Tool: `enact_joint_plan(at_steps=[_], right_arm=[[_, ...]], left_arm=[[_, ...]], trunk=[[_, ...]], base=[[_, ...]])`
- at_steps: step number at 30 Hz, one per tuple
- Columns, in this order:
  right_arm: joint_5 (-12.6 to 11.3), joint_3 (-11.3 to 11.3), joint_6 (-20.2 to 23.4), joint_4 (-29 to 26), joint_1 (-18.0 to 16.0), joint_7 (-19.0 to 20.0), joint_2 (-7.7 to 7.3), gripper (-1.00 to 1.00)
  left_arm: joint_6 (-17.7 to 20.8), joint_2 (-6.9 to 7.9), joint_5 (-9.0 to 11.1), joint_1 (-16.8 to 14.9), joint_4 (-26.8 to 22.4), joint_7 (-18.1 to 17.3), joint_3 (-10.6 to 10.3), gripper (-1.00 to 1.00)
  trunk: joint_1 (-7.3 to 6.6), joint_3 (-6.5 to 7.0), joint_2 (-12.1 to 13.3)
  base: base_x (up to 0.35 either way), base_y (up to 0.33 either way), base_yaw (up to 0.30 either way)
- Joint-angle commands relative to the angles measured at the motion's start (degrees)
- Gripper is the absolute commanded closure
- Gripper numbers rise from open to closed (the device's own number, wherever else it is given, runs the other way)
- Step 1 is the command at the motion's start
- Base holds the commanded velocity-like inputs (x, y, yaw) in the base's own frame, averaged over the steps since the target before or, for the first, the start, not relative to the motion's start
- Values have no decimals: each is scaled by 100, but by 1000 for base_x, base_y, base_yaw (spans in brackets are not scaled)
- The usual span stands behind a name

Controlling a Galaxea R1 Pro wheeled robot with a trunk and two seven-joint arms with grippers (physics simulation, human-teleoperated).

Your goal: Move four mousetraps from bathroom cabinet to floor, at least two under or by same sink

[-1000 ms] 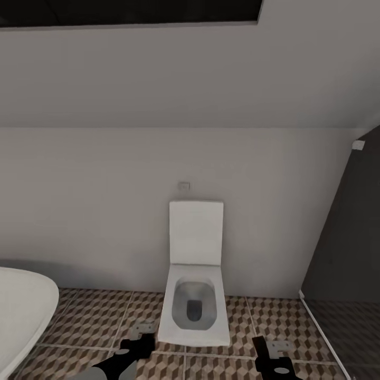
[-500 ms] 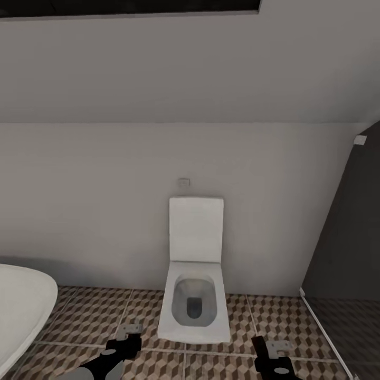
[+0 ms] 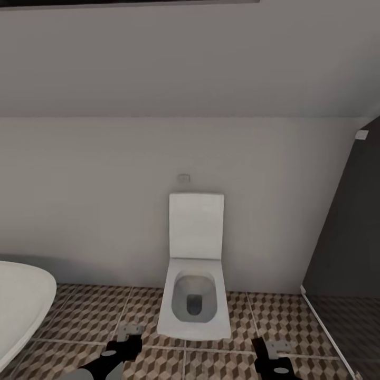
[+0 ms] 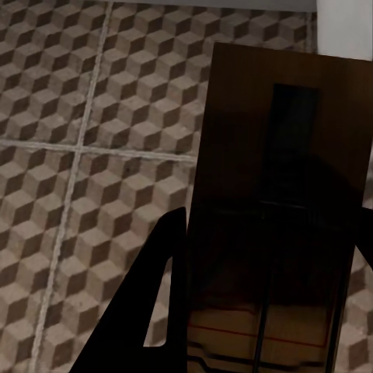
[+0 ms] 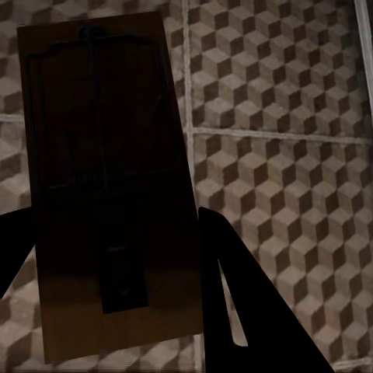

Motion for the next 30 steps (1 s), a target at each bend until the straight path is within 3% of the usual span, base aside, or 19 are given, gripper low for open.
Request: enact_joint_plan(at_steps=[1, 30], right_arm=[[43, -20, -18, 18, -7, -26, -2, 100], [-17, -20, -70, 18, -7, -22, -5, 100]], left_arm=[[-19, -2, -80, -2, 7, 52, 47, 100], [-10, -21, -86, 6, 7, 98, 47, 100]], trunk=[[22, -24, -45], [659, -545, -1208]], base=[[0, 0, 0], [0, 0, 0]])
